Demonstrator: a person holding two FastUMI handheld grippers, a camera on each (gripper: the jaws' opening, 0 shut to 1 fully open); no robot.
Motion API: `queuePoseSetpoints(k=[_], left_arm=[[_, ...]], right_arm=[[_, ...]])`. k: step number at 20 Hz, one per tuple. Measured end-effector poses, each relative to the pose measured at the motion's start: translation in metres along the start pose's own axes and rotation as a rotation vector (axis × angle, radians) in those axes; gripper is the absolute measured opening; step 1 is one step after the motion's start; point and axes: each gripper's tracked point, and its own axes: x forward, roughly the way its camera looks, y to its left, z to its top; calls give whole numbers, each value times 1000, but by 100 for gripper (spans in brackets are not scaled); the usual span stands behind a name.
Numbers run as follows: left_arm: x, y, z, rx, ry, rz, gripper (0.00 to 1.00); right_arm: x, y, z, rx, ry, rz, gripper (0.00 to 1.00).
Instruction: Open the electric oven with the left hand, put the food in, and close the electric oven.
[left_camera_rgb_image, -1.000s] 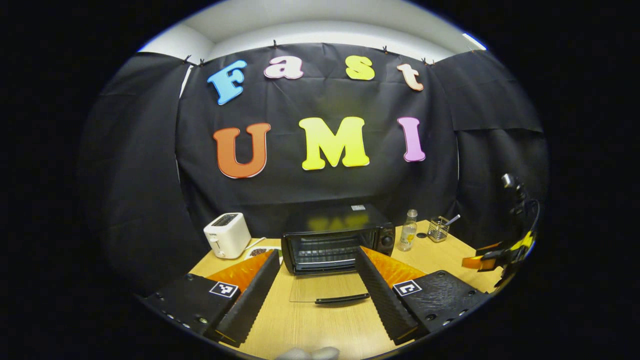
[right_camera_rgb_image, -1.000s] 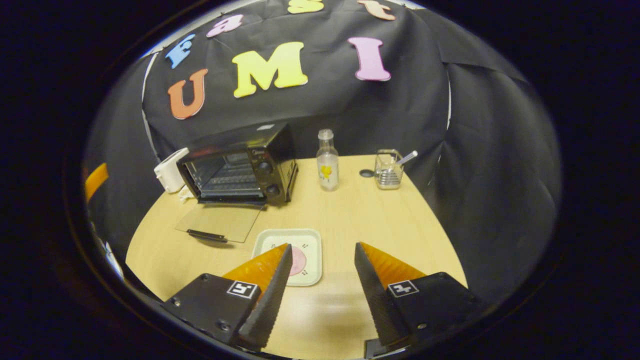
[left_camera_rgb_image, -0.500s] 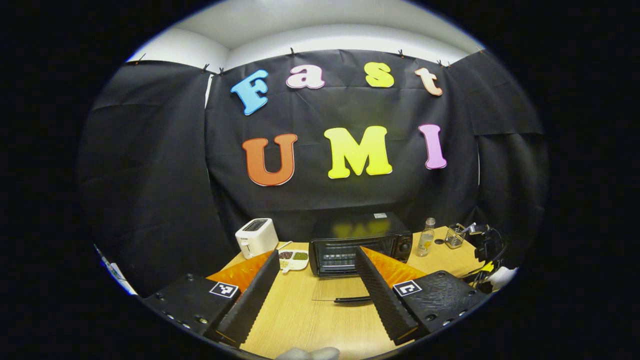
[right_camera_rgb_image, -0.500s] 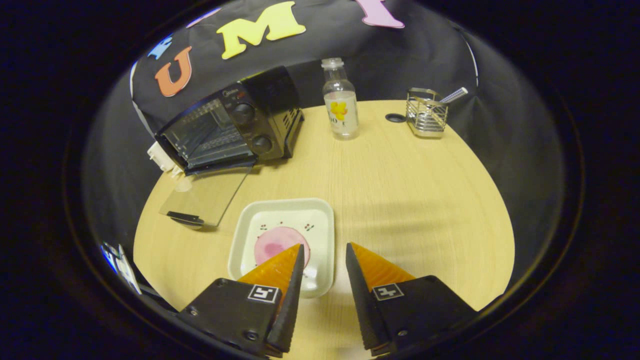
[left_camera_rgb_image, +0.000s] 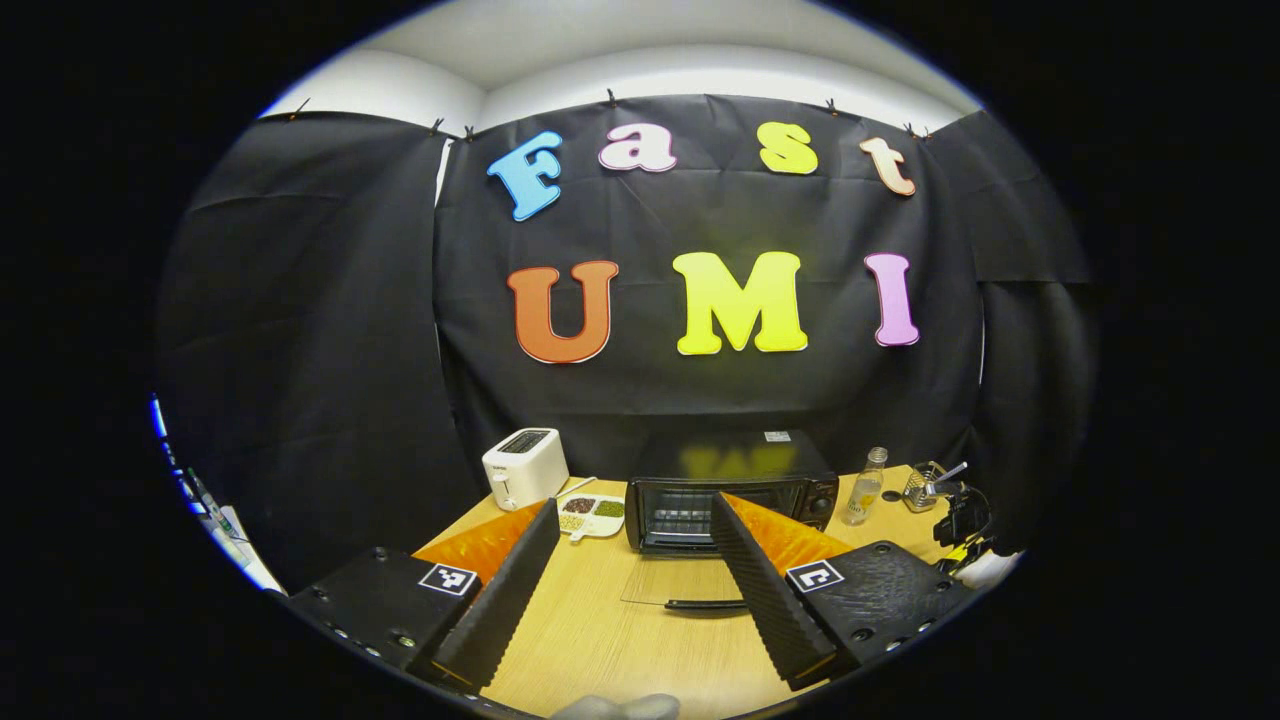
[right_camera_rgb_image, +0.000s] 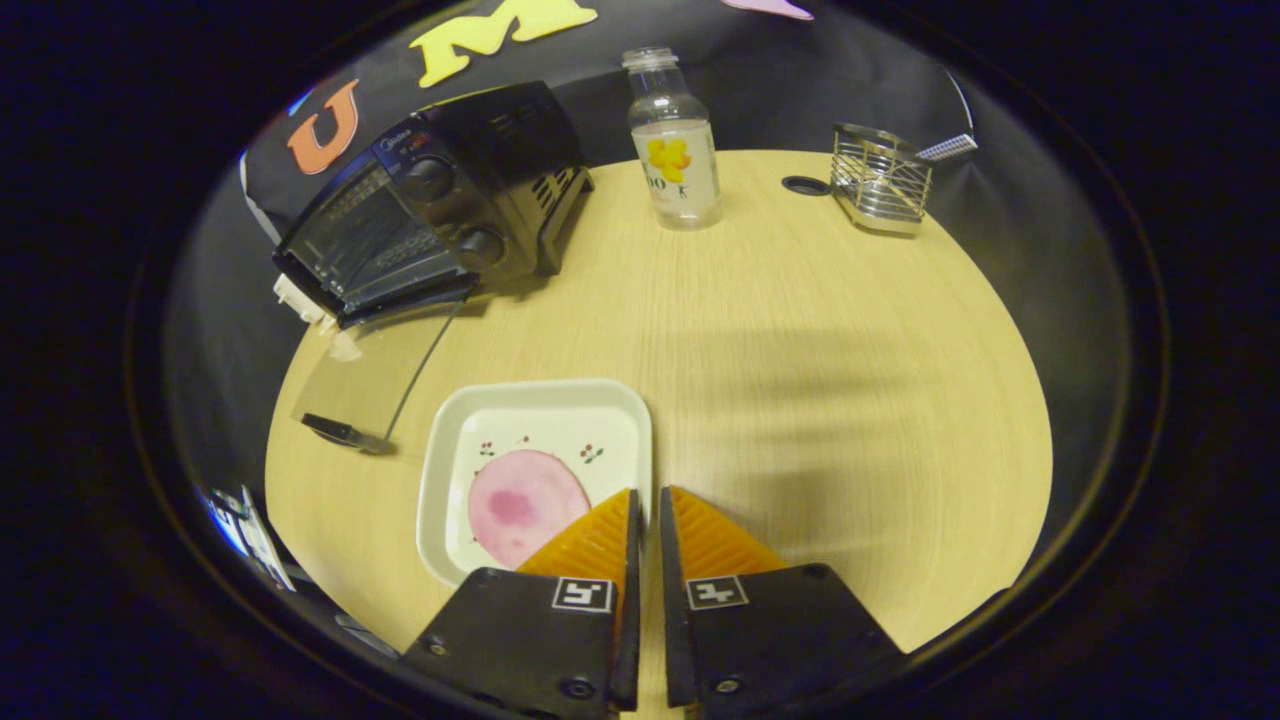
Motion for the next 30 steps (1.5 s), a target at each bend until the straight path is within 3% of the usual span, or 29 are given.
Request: queuePoseSetpoints(k=[3,4,5,9,13,15,16,18,19,20,23,30], left_arm=[[1,1,-1,-4,-3,9,96],[1,1,-3,-7,-1,13,96],[1,0,-3,-11,-3,15,96],[-1,0,-4,-26,1,26,96],[0,-4,-5,-27,5,21,96],[1,-8,-6,-19,13,14,96],[2,-10,-6,-16,14,8,96],[2,-14,-4,-11,11,3,97],[2,-15,-5,-9,12,2,97],[1,-15,-6,-9,15,1,96],[-2,-15,-8,-10,16,8,97],[0,-10,-12,-16,21,11,97]], right_arm=[[-3,1,-1,-22,62,-14,2],[-1,2,-2,-27,73,-7,4],[-2,3,-2,-15,87,14,1],[-7,5,-11,115,133,127,4],[-22,6,-7,236,94,250,4],[-28,1,-8,256,88,263,0],[-29,-1,-8,256,84,264,4],[-27,-9,-8,248,85,223,0],[-27,-8,-9,244,100,220,4],[-31,-3,-12,233,117,253,0],[-30,7,-16,220,142,277,30],[-18,6,-20,214,212,209,31]])
